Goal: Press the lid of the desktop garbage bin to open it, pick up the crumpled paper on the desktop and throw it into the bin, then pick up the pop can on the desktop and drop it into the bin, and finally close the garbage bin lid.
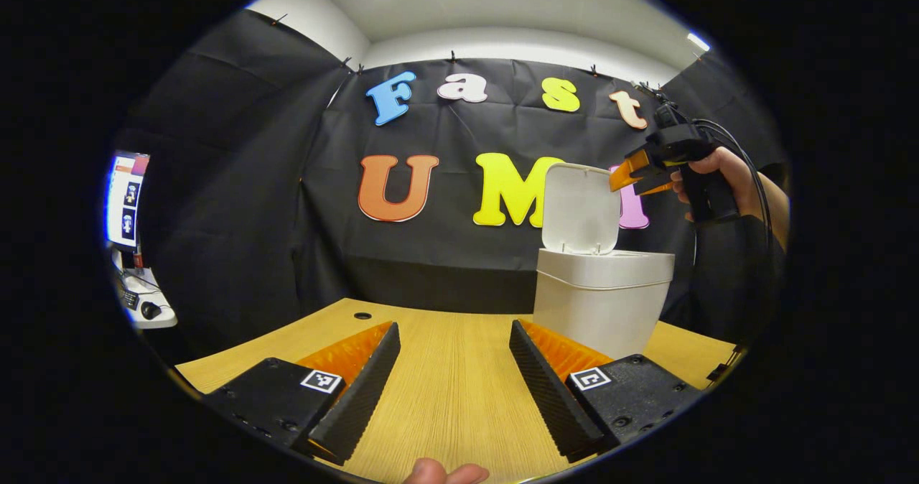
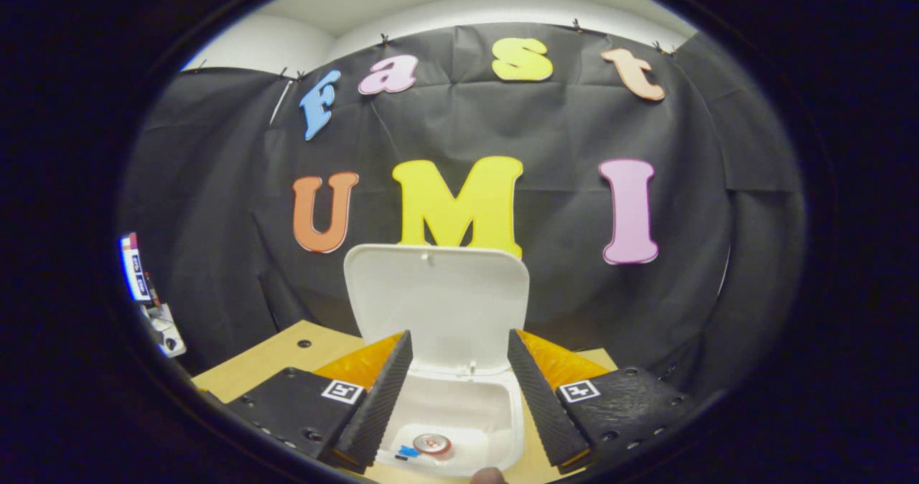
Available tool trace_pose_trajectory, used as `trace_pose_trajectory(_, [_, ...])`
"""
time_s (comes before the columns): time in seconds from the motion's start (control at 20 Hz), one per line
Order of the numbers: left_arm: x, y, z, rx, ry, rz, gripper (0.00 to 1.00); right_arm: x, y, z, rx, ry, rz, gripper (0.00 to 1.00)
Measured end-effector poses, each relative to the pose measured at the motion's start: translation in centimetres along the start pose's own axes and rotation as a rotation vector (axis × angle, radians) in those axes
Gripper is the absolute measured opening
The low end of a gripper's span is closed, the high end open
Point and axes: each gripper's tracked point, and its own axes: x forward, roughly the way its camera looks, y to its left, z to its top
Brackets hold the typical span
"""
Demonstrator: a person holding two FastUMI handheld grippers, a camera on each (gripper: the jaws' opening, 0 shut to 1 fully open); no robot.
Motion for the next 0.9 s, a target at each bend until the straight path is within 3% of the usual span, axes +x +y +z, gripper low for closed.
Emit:
trace_pose_trajectory(0.15, [0.3, 1.7, -0.5, 0.064, 0.014, 0.063, 0.99, 0.4, -0.2, 3.6, -0.032, -0.083, -0.016, 0.84])
trace_pose_trajectory(0.4, [0.4, 1.5, -0.8, 0.071, 0.023, 0.054, 0.99, 2.6, 0.6, 7.4, -0.058, -0.143, -0.001, 0.84])
trace_pose_trajectory(0.65, [0.3, 1.8, -0.5, 0.088, 0.011, 0.067, 0.99, 6.0, 2.4, 7.2, -0.07, -0.125, 0.053, 0.86])
trace_pose_trajectory(0.9, [0.2, 2.0, -0.2, 0.094, 0.004, 0.072, 0.99, 8.0, 1.5, 8.5, -0.021, -0.168, 0.026, 0.92])
